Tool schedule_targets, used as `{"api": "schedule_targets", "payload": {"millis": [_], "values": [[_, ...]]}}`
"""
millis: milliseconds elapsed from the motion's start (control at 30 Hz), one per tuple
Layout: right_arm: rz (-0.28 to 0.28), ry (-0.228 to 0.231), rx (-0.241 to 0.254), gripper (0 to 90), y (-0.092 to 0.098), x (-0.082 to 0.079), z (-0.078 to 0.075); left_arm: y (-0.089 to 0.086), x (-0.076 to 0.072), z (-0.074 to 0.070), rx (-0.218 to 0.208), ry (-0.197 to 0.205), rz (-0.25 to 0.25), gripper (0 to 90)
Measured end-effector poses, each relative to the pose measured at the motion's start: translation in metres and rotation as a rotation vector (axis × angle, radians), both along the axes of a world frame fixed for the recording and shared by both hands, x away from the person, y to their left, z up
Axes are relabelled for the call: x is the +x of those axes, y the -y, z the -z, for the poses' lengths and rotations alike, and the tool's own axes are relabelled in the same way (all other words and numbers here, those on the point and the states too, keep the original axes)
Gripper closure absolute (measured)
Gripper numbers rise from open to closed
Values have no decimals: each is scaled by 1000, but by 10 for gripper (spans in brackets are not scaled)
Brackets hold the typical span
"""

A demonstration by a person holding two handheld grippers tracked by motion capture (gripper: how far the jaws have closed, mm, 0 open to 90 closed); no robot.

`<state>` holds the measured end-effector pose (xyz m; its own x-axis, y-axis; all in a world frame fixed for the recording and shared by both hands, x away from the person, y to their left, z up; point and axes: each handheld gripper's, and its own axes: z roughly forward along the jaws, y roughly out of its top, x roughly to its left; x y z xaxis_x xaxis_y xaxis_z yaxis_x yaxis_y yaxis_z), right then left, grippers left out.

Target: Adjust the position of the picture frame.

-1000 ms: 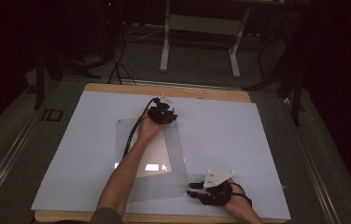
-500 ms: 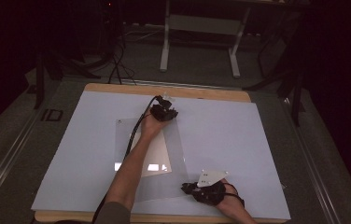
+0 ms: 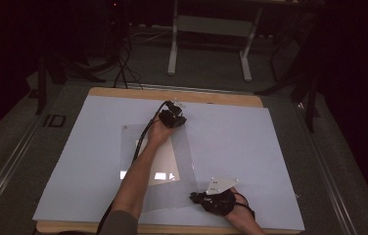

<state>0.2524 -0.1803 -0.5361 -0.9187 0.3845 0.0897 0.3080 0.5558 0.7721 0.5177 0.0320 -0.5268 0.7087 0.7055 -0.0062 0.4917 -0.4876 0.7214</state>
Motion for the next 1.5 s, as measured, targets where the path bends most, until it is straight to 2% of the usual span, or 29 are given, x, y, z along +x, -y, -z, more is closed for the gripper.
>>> {"api": "schedule_targets", "payload": {"millis": [167,333,467,533,667,767,933,967,1000,1033,1067,1133,1267,1367,1500], "values": [[41,-85,47,816,4,4,-1,2,0,-3,34,12,-10,846],[96,-106,85,809,15,8,-5,-2,1,-8,48,22,-34,844],[145,-112,126,799,25,13,-12,-17,2,-13,33,12,-70,842],[169,-113,150,797,33,19,-16,-28,3,-18,41,7,-84,840],[240,-109,191,783,48,33,-26,-51,1,-28,29,7,-106,840],[271,-128,223,772,57,48,-35,-67,-2,-36,24,5,-135,841],[326,-114,238,773,67,74,-48,-93,-7,-46,13,-20,-165,844],[326,-114,238,773,67,74,-48,-93,-7,-46,13,-20,-165,845],[331,-112,239,774,69,80,-50,-100,-9,-47,16,-32,-167,845],[357,-109,229,773,74,96,-52,-109,-13,-47,14,-44,-164,847],[370,-108,228,772,76,104,-53,-113,-15,-47,11,-50,-164,847],[394,-106,218,772,80,119,-54,-116,-17,-47,14,-57,-160,847],[439,-135,212,773,86,150,-51,-128,-34,-41,33,-93,-144,848],[466,-157,210,775,88,169,-47,-135,-45,-38,25,-107,-134,846],[490,-166,197,774,82,191,-45,-145,-58,-38,3,-105,-139,841]]}}
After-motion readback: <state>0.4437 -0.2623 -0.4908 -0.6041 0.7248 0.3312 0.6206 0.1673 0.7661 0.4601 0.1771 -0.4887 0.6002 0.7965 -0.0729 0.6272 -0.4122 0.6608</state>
